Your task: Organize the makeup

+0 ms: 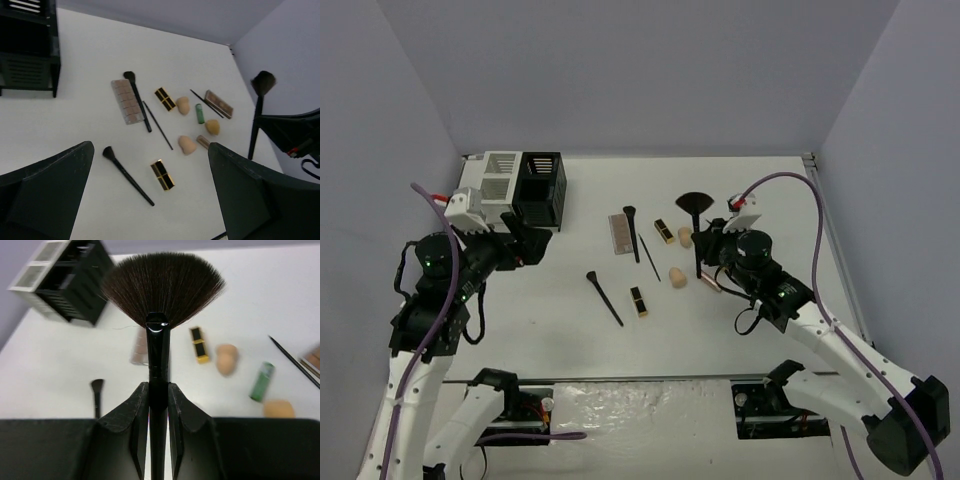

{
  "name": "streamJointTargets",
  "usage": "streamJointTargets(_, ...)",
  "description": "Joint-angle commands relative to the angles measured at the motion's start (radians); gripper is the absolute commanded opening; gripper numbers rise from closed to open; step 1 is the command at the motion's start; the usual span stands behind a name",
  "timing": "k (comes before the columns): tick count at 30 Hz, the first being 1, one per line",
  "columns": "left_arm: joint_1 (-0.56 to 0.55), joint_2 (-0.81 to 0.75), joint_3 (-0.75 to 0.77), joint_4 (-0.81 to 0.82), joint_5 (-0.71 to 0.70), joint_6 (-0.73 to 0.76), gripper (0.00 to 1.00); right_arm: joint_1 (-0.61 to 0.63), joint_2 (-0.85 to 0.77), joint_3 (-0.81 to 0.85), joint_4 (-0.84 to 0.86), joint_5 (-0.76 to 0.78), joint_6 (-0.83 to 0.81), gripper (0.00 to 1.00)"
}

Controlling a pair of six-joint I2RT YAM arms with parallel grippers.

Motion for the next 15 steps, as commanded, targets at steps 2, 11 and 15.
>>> streamJointTargets(2, -0.094, 0.148, 0.095, 0.289, 0.163, -0.156, 0.96, 0.09, 0.065, 0.03, 0.366, -0.235, -0.124, 0.0)
streamJointTargets(11, -0.431, 0.3, 0.133, 0.426, -0.139, -0.095, 0.86, 0.18, 0.226, 0.123, 0.581, -0.302, -0.115, 0.0)
streamJointTargets(15, -0.484, 0.351, 0.119, 0.492, -0.223, -0.095, 0.76, 0.199, 0.256, 0.141, 0.619, -0.302, -0.099, 0.0)
